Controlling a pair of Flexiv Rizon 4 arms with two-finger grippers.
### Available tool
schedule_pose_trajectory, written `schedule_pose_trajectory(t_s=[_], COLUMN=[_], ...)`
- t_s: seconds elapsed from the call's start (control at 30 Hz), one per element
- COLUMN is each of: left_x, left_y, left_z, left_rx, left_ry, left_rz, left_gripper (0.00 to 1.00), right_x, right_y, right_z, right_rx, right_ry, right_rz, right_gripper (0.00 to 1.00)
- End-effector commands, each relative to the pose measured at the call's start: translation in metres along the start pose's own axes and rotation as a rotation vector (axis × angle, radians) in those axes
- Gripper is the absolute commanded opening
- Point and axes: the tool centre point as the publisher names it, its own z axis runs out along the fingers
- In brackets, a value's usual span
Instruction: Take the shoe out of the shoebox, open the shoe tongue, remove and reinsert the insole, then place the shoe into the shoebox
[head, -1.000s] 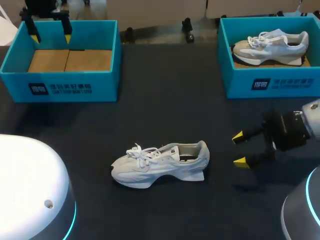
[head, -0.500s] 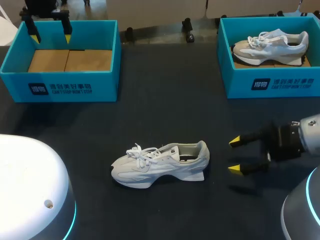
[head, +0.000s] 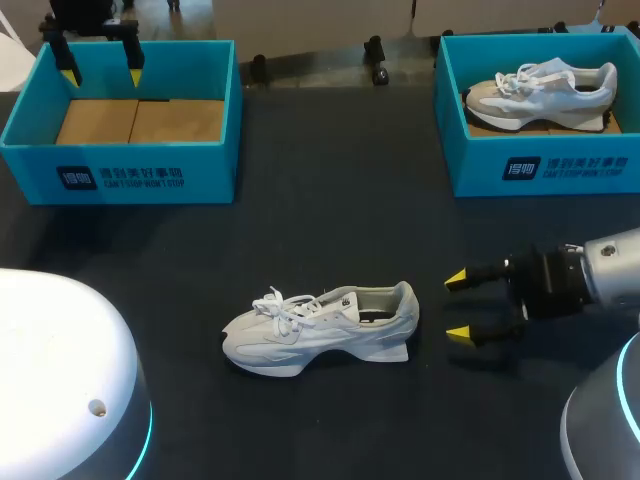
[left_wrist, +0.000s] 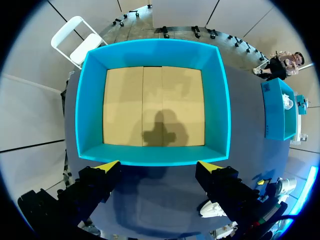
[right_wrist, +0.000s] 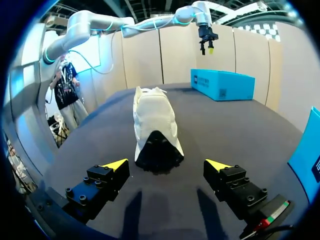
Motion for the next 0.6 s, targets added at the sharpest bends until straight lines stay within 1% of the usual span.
schedule_pose_trajectory(t_s=[0.03,0.2,0.37,0.6], left_x=[0.000,0.000,0.000,0.000], left_y=[0.000,0.000,0.000,0.000], left_z=[0.000,0.000,0.000,0.000], left_rx=[0.000,0.000,0.000,0.000], left_ry=[0.000,0.000,0.000,0.000], left_rz=[0.000,0.000,0.000,0.000], left_gripper=[1.00,1.00,1.00,1.00], right_x=[0.000,0.002,0.005,0.002], right_y=[-0.003,-0.009,-0.005,0.001], right_z=[0.004,0.005,0.010,0.032], right_rx=[-0.005,-0.034,-0.039,-0.053], right_ry=[0.001,-0.006,-0.010,0.003], right_rz=[-0.016,-0.018,-0.020,-0.023], right_gripper=[1.00,1.00,1.00,1.00])
